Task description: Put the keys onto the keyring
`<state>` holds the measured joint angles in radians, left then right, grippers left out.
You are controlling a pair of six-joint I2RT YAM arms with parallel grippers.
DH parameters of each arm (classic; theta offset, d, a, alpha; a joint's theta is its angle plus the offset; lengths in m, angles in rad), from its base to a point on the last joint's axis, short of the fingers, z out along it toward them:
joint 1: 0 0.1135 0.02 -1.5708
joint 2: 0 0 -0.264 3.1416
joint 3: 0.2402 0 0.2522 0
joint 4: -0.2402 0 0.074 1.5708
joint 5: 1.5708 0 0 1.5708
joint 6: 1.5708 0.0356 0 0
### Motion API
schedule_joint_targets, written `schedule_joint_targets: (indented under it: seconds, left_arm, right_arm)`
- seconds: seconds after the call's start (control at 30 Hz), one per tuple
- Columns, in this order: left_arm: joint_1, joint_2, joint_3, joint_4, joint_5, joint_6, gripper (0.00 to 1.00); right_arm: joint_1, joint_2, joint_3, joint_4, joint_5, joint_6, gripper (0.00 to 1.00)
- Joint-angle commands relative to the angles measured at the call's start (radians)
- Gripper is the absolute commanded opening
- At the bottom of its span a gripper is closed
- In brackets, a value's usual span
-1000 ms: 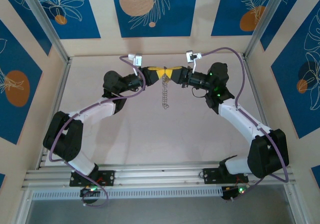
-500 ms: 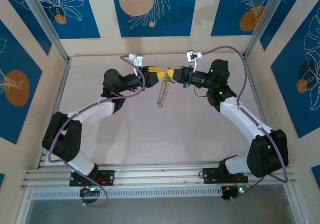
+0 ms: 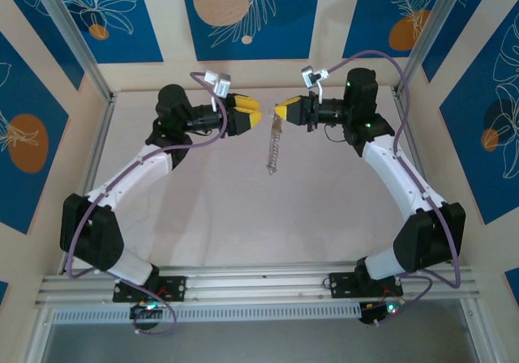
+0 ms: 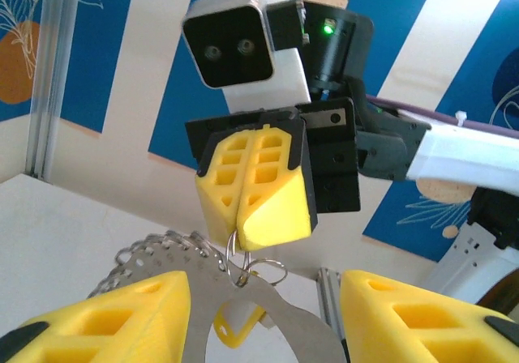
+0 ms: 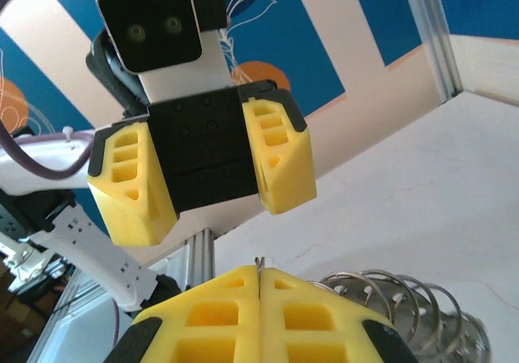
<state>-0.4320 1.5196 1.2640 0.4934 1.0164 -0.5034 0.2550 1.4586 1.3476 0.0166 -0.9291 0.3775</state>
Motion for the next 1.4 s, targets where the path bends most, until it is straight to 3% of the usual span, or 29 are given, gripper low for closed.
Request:
schedule_joint_targets:
  seconds: [0.0,0.13,0.33,1.37]
  left_arm:
    - [0.013,0.026,0.072,-0.181,0.062,0.135,0.50]
    - [0.016,0.052,0.128,-0.282,0.077,0.198,0.43]
    - [0.016,0.103,0.192,-0.356,0.090,0.237,0.40]
    - [0.007,0.165,0.201,-0.197,0.155,0.098,0.28]
  right_arm:
    - [-0.005,0.025,0.056,-0.134,-0.075,-0.097,0.00]
    - [-0.007,0.047,0.063,-0.138,-0.092,-0.099,0.00]
    - [-0.006,0.060,0.055,-0.134,-0.102,-0.100,0.00]
    - [0.020,0.081,0.069,-0.108,-0.093,-0.083,0.00]
